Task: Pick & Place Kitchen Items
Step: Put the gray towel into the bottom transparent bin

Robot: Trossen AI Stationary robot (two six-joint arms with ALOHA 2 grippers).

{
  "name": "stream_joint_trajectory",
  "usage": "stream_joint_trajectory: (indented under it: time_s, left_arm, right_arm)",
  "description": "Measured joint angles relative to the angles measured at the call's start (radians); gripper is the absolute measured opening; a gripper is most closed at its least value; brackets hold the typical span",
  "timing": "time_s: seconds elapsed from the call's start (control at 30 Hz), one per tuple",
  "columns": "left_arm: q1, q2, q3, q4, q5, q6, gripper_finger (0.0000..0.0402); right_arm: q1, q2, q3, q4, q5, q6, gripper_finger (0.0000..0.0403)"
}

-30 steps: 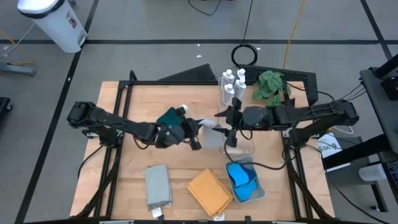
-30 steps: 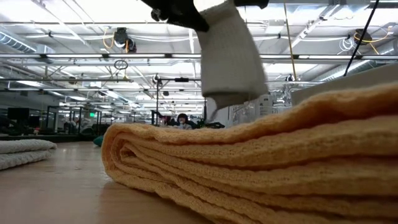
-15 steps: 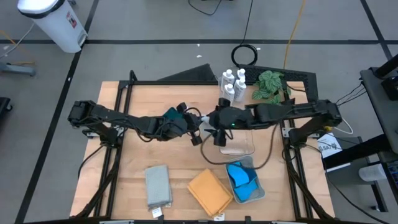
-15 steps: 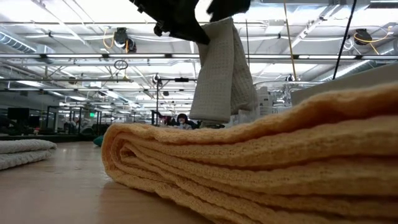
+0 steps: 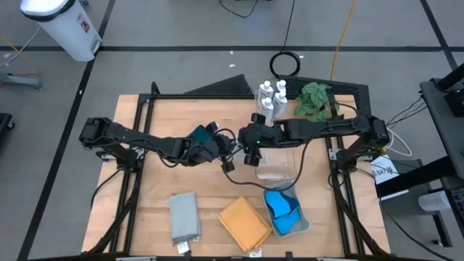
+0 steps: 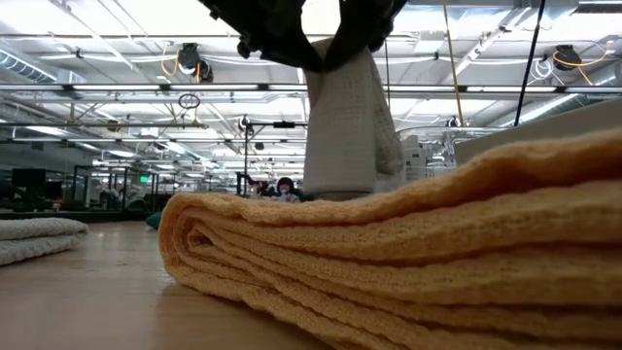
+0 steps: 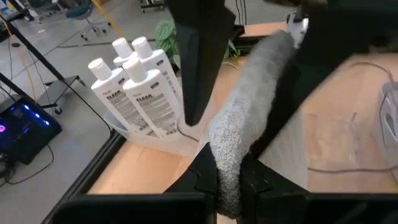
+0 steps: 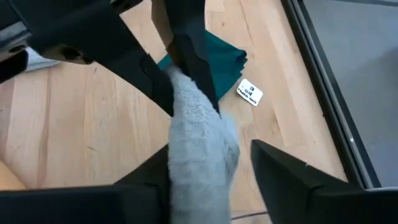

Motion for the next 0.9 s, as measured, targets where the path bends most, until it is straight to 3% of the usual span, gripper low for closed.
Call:
stream_joint_trajectory:
  time_s: [0.17, 0.3, 0.43, 0.63, 0.9]
  left_arm:
    - [-0.002, 0.0, 0.0, -0.008, 0.001, -0.013, 0.0018]
    - [-0.002, 0.001, 0.0, -0.004, 0.046, -0.046, 0.0056]
    - [-0.003, 0.001, 0.0, 0.005, 0.124, -0.052, 0.0124]
    - [-0.014, -0.054, 0.0, -0.016, 0.141, -0.044, 0.0223]
    - [-0.052, -0.206, 0.0, -0.104, 0.221, -0.056, 0.0289]
  right_arm:
    - [0.0, 0.0, 0.0, -0.037, -0.003, -0.046, 0.008]
    - [0.003, 0.0, 0.0, -0.049, -0.003, -0.092, 0.0011]
    - [0.02, -0.032, -0.002, -0.05, -0.004, -0.125, 0.0011]
    - [0.05, -0.139, -0.002, -0.049, -0.003, -0.164, 0.0004]
    - [0.061, -0.332, -0.017, -0.153, -0.032, -0.249, 0.0002]
